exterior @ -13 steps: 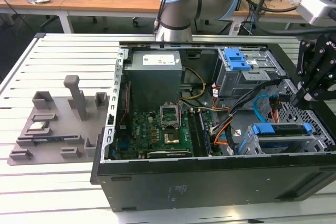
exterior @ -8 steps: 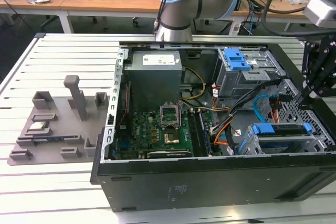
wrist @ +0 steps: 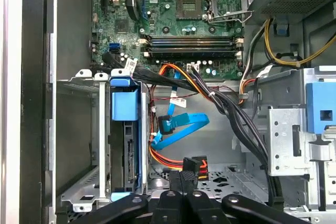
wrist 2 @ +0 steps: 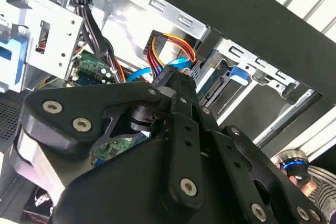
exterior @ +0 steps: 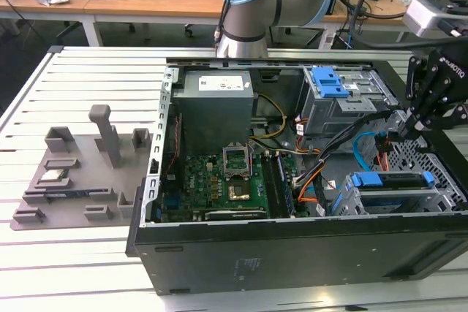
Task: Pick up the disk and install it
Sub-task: 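Insert the first disk wire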
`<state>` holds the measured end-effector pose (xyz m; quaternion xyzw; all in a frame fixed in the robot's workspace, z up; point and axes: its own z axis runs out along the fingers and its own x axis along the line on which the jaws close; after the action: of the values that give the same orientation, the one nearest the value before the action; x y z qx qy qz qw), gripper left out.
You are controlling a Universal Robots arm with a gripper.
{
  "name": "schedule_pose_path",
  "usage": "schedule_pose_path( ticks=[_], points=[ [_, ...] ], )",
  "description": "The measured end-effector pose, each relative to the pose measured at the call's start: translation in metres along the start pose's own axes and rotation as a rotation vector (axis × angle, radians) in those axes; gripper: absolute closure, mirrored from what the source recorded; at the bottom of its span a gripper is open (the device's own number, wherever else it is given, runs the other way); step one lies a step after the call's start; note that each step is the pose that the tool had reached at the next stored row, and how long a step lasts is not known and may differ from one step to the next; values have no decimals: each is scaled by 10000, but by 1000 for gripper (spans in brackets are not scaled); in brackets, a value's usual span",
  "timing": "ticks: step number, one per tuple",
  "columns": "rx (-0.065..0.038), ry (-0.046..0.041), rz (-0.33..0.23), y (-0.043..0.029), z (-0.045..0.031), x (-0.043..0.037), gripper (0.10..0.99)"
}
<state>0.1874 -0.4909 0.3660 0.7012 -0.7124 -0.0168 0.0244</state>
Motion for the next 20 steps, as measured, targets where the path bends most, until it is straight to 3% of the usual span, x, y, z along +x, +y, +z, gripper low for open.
schedule_pose_path(
  ticks=[3, 4, 5, 7, 10, 12, 14, 20],
  points=[
    [0, 1, 0, 0, 0, 0, 973],
    [0, 1, 0, 0, 0, 0, 918],
    [0, 2, 0, 0, 0, 0, 918],
    [0, 2, 0, 0, 0, 0, 792],
    [0, 15, 1, 2, 2, -13, 725],
    [1, 76, 4, 9, 12, -115, 725],
    [4, 298, 18, 30, 62, -143, 725],
    [6, 402, 23, 50, 119, -143, 725]
  ],
)
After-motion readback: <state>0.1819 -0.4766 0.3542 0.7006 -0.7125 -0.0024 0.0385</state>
